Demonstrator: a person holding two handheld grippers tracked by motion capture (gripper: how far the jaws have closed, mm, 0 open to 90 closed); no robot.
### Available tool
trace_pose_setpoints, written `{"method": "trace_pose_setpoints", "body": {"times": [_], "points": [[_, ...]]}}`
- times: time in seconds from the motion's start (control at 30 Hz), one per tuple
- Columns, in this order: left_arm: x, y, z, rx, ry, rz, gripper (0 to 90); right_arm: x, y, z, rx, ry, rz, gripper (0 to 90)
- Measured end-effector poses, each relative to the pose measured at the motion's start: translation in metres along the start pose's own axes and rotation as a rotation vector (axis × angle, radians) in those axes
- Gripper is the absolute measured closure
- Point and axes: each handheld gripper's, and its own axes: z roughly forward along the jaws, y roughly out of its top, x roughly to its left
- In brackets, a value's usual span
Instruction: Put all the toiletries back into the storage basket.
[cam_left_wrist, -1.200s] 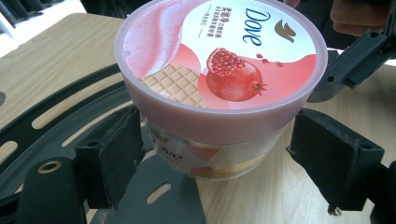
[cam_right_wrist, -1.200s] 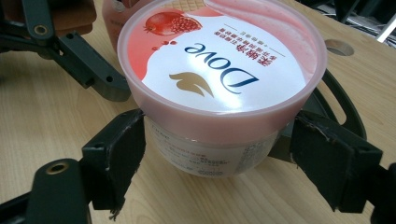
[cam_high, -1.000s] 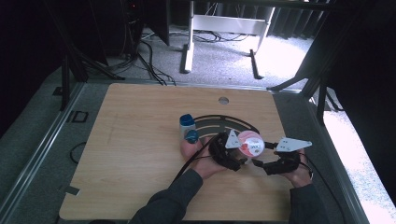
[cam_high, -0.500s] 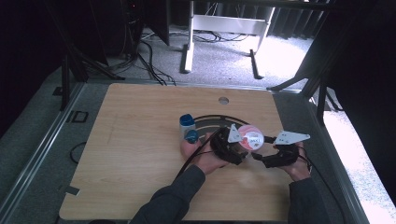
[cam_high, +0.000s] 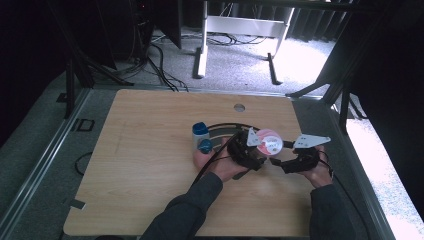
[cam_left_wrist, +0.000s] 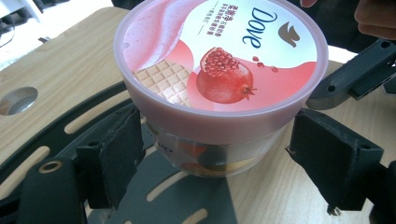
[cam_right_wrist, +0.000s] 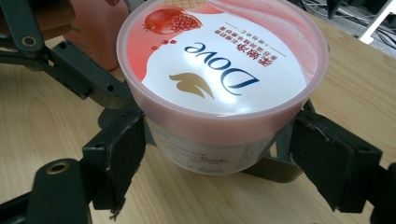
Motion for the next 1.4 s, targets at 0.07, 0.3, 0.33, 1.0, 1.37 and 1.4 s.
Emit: {"method": "trace_pose_setpoints", "body": {"times": [0.07, 0.3, 0.33, 1.0, 1.37, 1.4], "points": [[0.002, 0.001, 0.001, -0.004, 0.002, -0.009, 17.8, -0.002, 0.001, 0.001, -0.004, -0.003, 0.001, 18.7], [0.006, 0.005, 0.004, 0.006, 0.022, -0.012, 18.6, -0.009, 0.003, 0.004, -0.002, 0.0, 0.014, 19.0], [0.006, 0.006, 0.005, 0.007, 0.029, -0.008, 18.6, -0.011, 0.004, 0.004, -0.003, 0.002, 0.02, 19.2], [0.016, 0.007, 0.031, 0.026, 0.09, -0.018, 18.7, -0.033, 0.005, 0.022, 0.062, -0.019, 0.043, 19.6], [0.028, 0.008, 0.038, 0.02, 0.105, -0.054, 18.7, -0.045, 0.011, 0.032, 0.081, -0.016, 0.056, 20.3], [0.029, 0.008, 0.039, 0.021, 0.108, -0.053, 18.8, -0.046, 0.011, 0.033, 0.08, -0.015, 0.06, 21.5]]}}
